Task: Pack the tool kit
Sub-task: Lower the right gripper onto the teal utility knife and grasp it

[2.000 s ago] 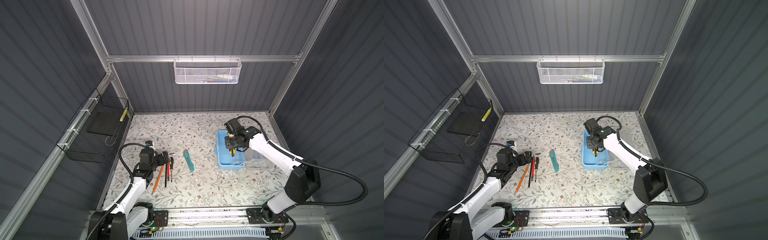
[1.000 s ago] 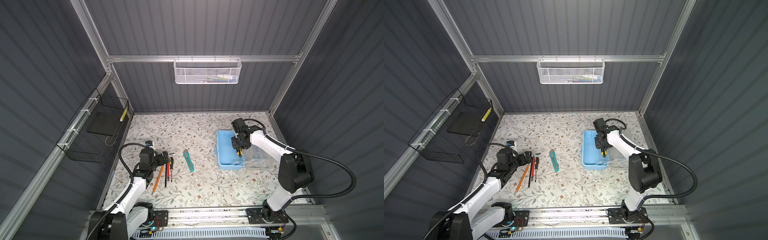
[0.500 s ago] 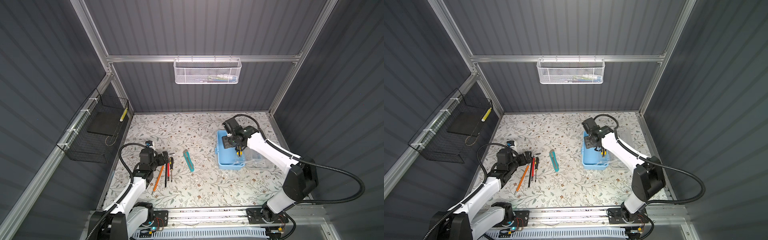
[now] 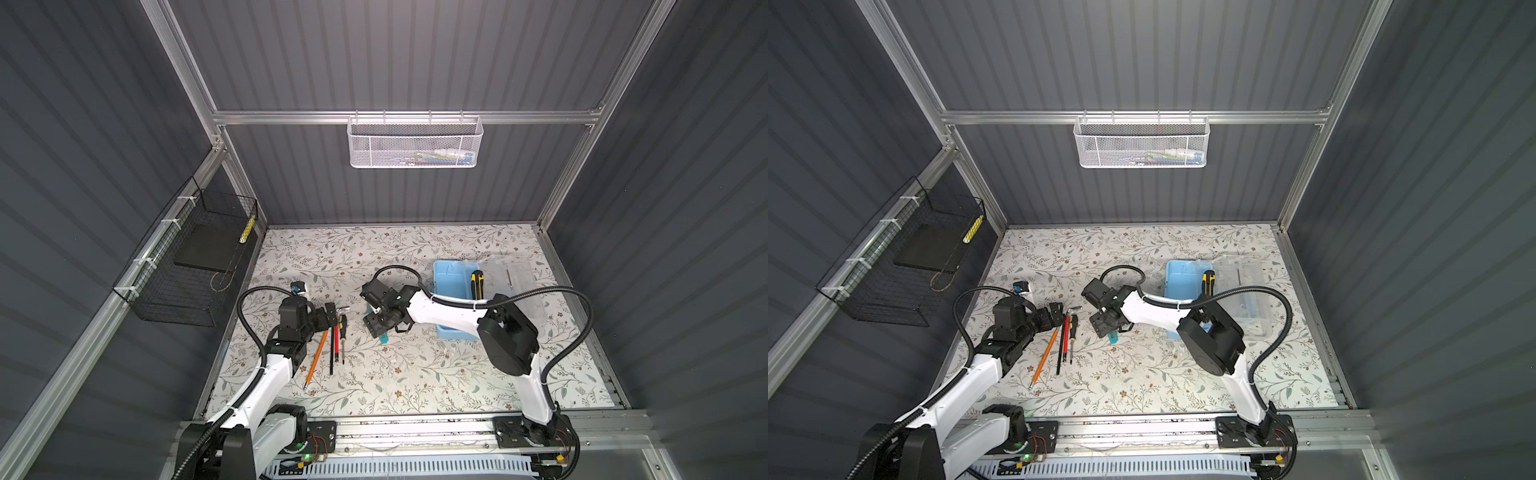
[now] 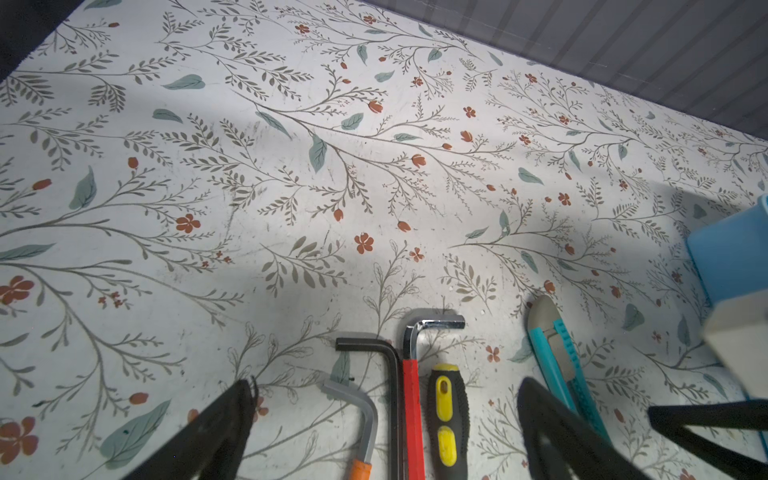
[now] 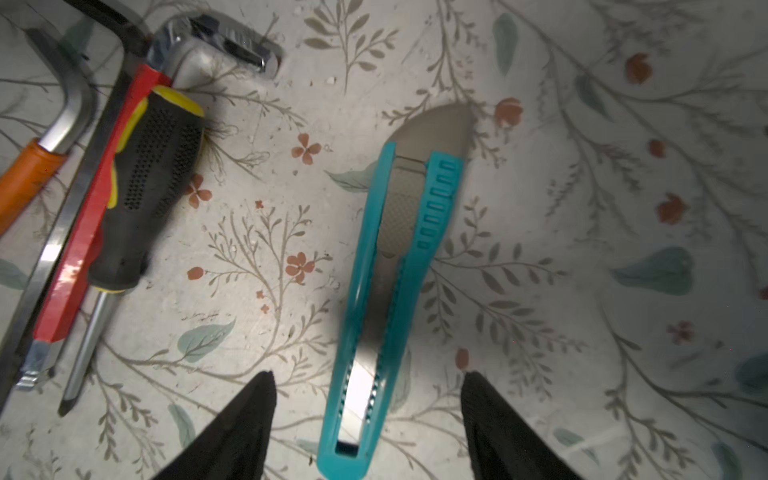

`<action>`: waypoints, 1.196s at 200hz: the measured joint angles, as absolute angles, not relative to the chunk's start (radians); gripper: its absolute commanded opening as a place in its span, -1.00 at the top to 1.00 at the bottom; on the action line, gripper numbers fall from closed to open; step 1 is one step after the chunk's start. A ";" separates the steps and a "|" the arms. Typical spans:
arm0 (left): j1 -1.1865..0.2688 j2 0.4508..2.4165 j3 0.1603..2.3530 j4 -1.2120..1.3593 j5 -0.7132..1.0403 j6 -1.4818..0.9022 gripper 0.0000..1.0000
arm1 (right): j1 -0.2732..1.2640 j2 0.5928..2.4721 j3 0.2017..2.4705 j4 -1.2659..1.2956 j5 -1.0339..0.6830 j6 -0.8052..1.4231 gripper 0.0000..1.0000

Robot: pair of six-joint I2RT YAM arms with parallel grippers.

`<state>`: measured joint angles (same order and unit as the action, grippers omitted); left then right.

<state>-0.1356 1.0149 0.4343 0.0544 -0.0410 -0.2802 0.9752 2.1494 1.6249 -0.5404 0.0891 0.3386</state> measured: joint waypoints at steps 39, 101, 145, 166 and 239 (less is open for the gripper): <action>-0.136 1.013 0.434 0.054 -0.041 -0.280 -0.98 | 0.970 2.213 1.694 -0.548 0.095 0.342 -0.40; -0.136 1.013 0.434 0.054 -0.041 -0.280 -0.99 | 0.970 2.264 1.742 -0.560 0.115 0.360 -0.24; -0.136 1.013 0.434 0.054 -0.041 -0.280 -0.99 | 0.968 2.280 1.768 -0.585 0.133 0.363 -0.03; -0.136 1.013 0.434 0.054 -0.041 -0.280 -0.99 | 0.968 2.281 1.781 -0.609 0.138 0.369 0.09; -0.136 1.014 0.434 0.054 -0.041 -0.280 -0.99 | 0.966 2.281 1.803 -0.636 0.161 0.393 0.09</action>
<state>-0.1356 1.0142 0.4343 0.0544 -0.0410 -0.2802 0.9665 2.2814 1.8034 -0.6361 0.1608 0.3931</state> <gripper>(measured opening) 0.993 0.388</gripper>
